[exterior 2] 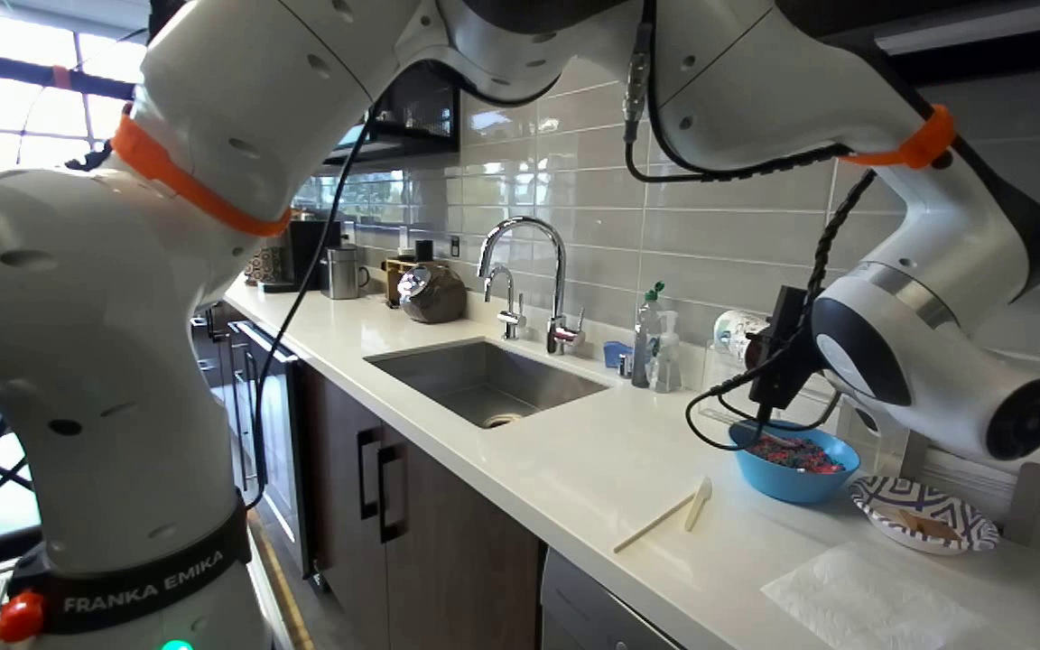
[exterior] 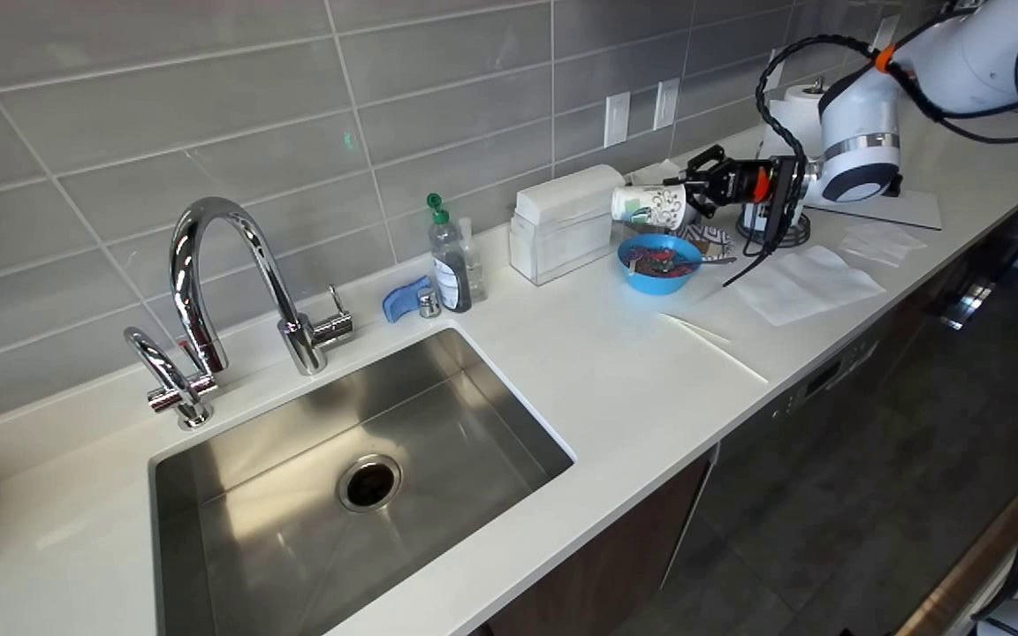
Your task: Pour the cup's contents into the bowl
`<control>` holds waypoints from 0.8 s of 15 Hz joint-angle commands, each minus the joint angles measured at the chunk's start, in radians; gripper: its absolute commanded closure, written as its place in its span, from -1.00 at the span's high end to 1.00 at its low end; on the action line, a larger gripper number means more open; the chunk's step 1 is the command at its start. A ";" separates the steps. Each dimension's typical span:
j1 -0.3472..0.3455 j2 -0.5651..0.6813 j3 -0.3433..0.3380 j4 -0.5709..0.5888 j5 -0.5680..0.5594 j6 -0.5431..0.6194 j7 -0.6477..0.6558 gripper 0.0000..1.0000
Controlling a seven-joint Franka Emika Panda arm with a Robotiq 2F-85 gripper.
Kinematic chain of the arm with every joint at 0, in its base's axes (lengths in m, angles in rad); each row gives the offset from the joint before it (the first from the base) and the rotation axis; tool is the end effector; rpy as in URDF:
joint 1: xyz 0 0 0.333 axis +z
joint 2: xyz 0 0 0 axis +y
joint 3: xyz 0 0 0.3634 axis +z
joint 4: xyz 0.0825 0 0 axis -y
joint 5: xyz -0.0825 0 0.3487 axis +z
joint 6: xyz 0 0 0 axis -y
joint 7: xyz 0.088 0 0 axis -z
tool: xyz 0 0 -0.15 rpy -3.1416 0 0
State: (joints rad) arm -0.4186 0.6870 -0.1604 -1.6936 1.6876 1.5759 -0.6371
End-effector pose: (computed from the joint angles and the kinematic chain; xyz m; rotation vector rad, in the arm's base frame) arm 0.6478 -0.2202 0.3030 -1.4823 0.6195 -0.3648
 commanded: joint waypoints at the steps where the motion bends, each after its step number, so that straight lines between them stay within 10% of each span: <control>1: -0.007 0.058 -0.006 0.043 0.063 -0.051 -0.002 -0.97; 12: 0.003 0.144 -0.006 0.103 0.147 -0.030 -0.004 -0.97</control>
State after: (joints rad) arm -0.4196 0.7926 -0.1617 -1.6254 1.7920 1.5696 -0.6381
